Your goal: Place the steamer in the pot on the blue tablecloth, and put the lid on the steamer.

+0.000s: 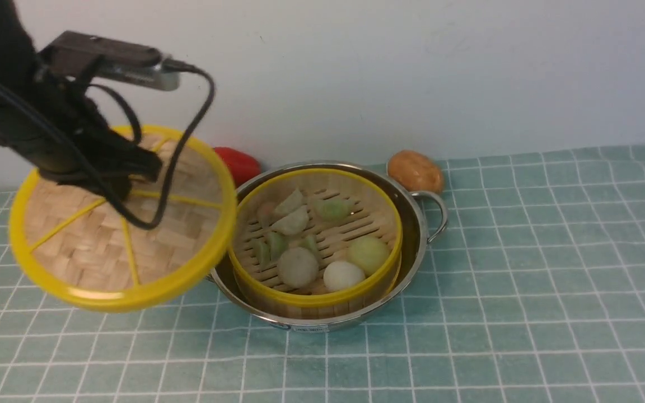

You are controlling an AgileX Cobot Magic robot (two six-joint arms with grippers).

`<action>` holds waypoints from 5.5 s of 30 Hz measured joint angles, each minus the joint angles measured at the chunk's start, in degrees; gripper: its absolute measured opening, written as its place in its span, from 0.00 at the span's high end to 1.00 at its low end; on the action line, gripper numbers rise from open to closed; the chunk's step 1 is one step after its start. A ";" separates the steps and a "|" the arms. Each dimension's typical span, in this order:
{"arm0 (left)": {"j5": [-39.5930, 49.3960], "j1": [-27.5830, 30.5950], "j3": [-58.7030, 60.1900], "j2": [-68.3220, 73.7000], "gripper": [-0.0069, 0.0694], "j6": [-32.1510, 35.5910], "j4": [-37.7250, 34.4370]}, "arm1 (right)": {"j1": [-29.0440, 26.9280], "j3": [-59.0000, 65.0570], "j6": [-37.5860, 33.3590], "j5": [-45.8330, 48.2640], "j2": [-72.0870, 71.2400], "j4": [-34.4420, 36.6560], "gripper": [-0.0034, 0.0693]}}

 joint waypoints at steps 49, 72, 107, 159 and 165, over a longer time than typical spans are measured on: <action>4.27 -13.46 -31.32 31.30 0.76 1.27 -4.04 | 0.00 0.07 1.07 0.00 -0.03 2.06 0.37; 4.33 -13.46 -23.05 26.57 0.76 1.13 -3.21 | 0.00 0.30 1.12 0.00 -0.03 1.12 0.37; 0.44 -13.46 -23.05 27.47 0.76 1.58 -5.16 | 0.00 0.40 1.12 0.00 1.58 1.33 0.37; 3.57 -13.51 -42.90 15.99 0.50 1.02 -1.62 | 0.00 0.58 -1.69 0.00 0.93 2.07 0.36; 3.63 -13.51 -42.78 7.80 0.90 1.02 -2.05 | 0.00 4.26 -1.91 -0.23 -3.53 -0.43 0.43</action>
